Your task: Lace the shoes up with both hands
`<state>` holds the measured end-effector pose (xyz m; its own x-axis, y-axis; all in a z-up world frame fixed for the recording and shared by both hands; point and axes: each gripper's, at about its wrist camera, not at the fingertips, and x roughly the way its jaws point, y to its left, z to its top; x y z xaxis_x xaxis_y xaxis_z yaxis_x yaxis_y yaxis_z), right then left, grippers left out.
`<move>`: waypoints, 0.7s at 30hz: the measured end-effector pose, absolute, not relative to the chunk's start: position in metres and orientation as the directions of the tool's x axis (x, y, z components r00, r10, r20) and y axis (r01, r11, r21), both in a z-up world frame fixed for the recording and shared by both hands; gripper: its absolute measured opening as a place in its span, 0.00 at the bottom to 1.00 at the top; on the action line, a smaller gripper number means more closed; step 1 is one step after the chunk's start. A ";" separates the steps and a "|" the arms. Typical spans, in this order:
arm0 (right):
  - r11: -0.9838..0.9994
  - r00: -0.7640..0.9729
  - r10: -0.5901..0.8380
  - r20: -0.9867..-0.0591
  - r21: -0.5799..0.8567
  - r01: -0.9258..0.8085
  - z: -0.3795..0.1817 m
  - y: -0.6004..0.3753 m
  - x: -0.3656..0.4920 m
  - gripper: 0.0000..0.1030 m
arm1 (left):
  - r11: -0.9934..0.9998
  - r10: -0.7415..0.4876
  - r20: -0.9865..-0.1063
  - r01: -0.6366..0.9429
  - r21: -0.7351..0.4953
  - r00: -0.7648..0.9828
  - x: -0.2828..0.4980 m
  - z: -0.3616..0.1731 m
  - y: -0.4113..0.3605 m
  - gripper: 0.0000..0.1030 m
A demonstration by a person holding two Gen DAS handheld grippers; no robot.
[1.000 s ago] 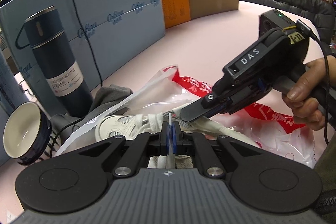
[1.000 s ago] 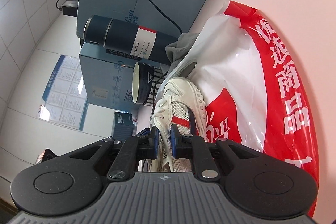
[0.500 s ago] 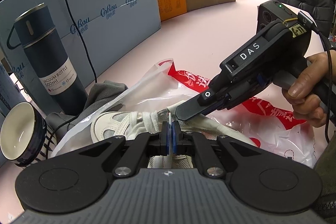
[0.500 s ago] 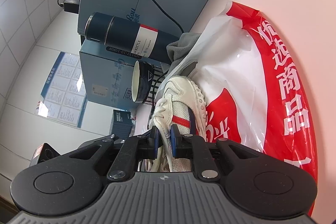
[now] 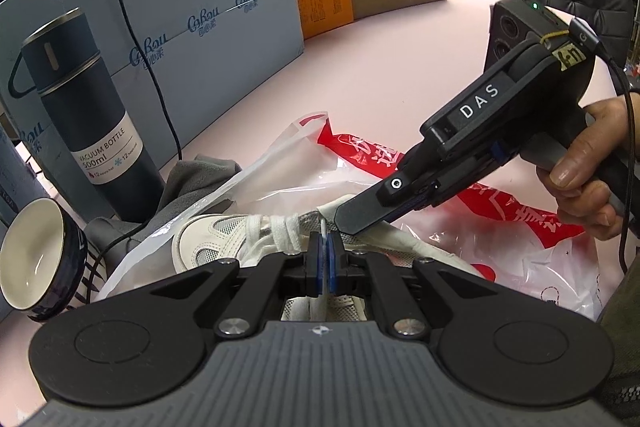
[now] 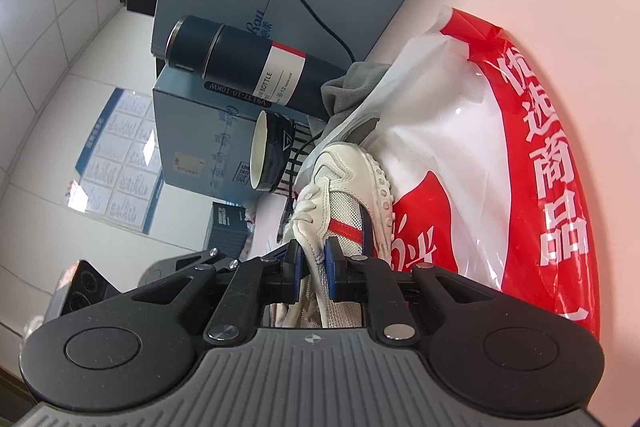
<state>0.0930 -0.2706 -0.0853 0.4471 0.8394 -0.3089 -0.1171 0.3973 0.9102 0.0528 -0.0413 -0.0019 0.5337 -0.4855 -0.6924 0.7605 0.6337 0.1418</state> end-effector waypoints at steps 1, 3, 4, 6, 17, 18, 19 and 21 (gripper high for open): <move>0.412 0.444 0.838 -0.318 0.902 -0.133 -0.082 -0.270 0.093 0.11 | 0.628 -0.484 -0.694 0.764 0.147 0.532 0.053 -0.002 -0.042 0.02; 0.455 0.435 0.832 -0.345 0.872 -0.179 -0.075 -0.266 0.093 0.12 | 0.617 -0.481 -0.698 0.770 0.161 0.531 0.054 -0.001 -0.044 0.02; 0.480 0.431 0.827 -0.361 0.852 -0.208 -0.070 -0.264 0.093 0.12 | 0.611 -0.478 -0.699 0.773 0.171 0.532 0.054 0.000 -0.045 0.02; 0.537 0.424 0.812 -0.401 0.797 -0.277 -0.059 -0.259 0.091 0.14 | 0.598 -0.473 -0.701 0.779 0.190 0.534 0.054 0.000 -0.047 0.02; 0.640 0.431 0.763 -0.481 0.650 -0.409 -0.039 -0.246 0.080 0.22 | 0.606 -0.435 -0.687 0.754 0.255 0.582 0.040 0.009 -0.042 0.28; 0.642 0.436 0.762 -0.479 0.653 -0.403 -0.040 -0.248 0.079 0.23 | 0.607 -0.436 -0.687 0.754 0.252 0.581 0.038 0.011 -0.040 0.35; 0.641 0.439 0.762 -0.477 0.656 -0.399 -0.040 -0.249 0.080 0.24 | 0.607 -0.438 -0.689 0.755 0.248 0.578 0.037 0.011 -0.038 0.36; 0.641 0.445 0.760 -0.474 0.657 -0.396 -0.039 -0.250 0.080 0.28 | 0.610 -0.442 -0.697 0.759 0.229 0.565 0.036 0.010 -0.036 0.36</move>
